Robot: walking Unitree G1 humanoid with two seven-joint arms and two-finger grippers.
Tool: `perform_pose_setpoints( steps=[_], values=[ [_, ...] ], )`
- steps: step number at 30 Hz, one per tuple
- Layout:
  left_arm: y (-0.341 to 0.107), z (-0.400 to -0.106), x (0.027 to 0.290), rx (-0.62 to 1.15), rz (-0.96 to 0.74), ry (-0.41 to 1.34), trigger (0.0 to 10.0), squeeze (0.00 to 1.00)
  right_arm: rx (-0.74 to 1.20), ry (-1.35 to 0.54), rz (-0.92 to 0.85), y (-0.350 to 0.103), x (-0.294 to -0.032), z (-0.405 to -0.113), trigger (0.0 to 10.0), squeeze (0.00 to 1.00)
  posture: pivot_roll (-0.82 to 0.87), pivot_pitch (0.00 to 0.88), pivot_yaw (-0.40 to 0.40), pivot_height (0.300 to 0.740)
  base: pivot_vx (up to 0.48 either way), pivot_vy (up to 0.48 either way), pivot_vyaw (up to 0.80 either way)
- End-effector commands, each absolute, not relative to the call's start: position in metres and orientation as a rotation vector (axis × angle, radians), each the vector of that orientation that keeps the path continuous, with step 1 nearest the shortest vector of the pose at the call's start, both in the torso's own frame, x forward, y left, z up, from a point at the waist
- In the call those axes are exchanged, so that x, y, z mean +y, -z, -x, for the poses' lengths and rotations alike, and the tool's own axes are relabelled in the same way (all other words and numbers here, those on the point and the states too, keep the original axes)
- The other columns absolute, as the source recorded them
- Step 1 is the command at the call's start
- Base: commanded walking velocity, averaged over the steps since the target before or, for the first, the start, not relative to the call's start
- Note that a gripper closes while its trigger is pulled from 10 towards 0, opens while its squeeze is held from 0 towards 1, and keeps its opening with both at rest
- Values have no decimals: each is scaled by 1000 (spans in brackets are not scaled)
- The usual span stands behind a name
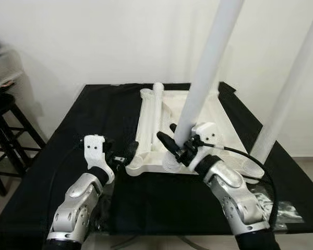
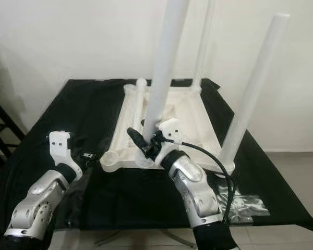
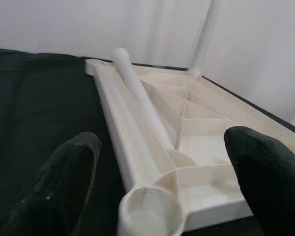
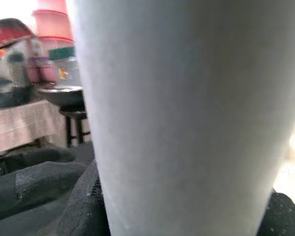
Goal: Building children table
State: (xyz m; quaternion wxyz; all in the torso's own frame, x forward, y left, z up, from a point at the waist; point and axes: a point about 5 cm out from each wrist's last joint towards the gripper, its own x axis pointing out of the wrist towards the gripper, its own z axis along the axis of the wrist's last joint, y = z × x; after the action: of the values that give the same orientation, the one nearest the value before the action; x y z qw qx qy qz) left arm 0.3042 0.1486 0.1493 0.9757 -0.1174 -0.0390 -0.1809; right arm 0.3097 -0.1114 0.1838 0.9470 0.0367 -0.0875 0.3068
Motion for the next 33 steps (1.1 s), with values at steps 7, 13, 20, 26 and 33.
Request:
perform_pose_setpoints(
  steps=[7, 13, 20, 26, 33],
  values=[
    [-151, -304, 149, -90, 228, 367, 10000, 0, -202, -638, -92, -189, -108, -309, 10000, 0, -99, 0, 2, 740, 272, 0, 134],
    [-151, -304, 148, -93, 225, 373, 10000, 0, -213, -650, -108, -190, -105, -308, 10000, 0, -98, 0, 5, 740, 269, 0, 0],
    [-151, -303, 148, -92, 223, 377, 10000, 0, -213, -656, -107, -190, -105, -307, 10000, 0, -98, 0, 4, 740, 266, 0, 0],
    [-152, -303, 147, -105, 241, 379, 10000, 0, -208, -665, -103, -188, -104, -307, 10000, 0, -98, 0, 4, 740, 87, 0, 0],
    [-150, -305, 146, -80, 251, 371, 10000, 0, -206, -667, -100, -187, -104, -307, 10000, 0, -98, 0, 4, 740, 0, 0, 0]
  ],
)
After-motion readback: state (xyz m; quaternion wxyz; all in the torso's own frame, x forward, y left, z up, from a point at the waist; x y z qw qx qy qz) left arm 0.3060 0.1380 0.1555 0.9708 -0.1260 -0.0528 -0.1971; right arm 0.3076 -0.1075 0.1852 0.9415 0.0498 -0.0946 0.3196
